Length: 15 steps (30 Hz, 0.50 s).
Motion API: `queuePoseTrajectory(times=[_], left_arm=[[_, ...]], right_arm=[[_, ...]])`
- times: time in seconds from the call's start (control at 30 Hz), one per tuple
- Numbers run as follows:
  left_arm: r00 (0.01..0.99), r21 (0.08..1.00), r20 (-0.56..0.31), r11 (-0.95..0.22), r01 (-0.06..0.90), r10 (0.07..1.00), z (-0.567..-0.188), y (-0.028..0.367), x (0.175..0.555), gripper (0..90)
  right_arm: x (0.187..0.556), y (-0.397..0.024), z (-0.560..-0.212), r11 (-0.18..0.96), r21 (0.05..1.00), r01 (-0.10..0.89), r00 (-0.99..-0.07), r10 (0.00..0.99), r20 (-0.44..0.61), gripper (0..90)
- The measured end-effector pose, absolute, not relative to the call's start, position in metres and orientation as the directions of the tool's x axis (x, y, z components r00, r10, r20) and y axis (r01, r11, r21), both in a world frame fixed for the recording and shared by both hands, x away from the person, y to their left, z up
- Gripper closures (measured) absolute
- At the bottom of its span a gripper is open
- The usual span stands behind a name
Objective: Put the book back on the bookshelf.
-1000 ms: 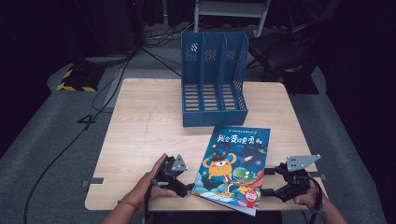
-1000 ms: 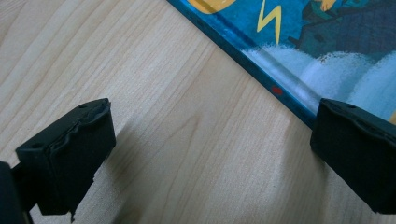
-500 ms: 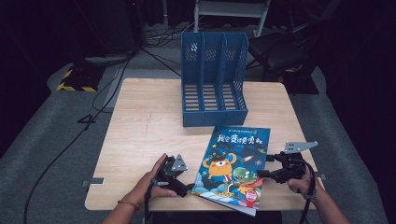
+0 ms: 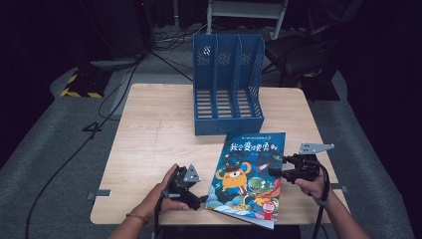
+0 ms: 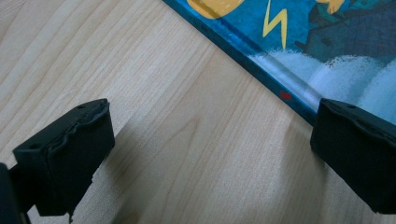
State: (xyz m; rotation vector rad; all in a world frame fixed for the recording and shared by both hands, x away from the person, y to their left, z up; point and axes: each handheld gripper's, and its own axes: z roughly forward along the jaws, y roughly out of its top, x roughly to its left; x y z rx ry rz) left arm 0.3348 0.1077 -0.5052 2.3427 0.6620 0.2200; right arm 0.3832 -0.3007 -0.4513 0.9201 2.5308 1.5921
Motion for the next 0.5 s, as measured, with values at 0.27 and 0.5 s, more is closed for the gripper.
queuePoseTrajectory(times=[0.27,0.5], left_arm=[[0.849,0.657,-0.021,-0.633,0.410,0.528,-0.505,0.108,0.338,0.3],[0.802,0.631,-0.022,-0.614,0.474,0.597,-0.499,0.112,0.345,7.7]], right_arm=[[0.381,-0.302,-0.453,0.301,0.844,0.444,-0.839,0.470,0.274,39.6],[0.375,-0.300,-0.448,0.301,0.867,0.397,-0.853,0.470,0.227,41.6]])
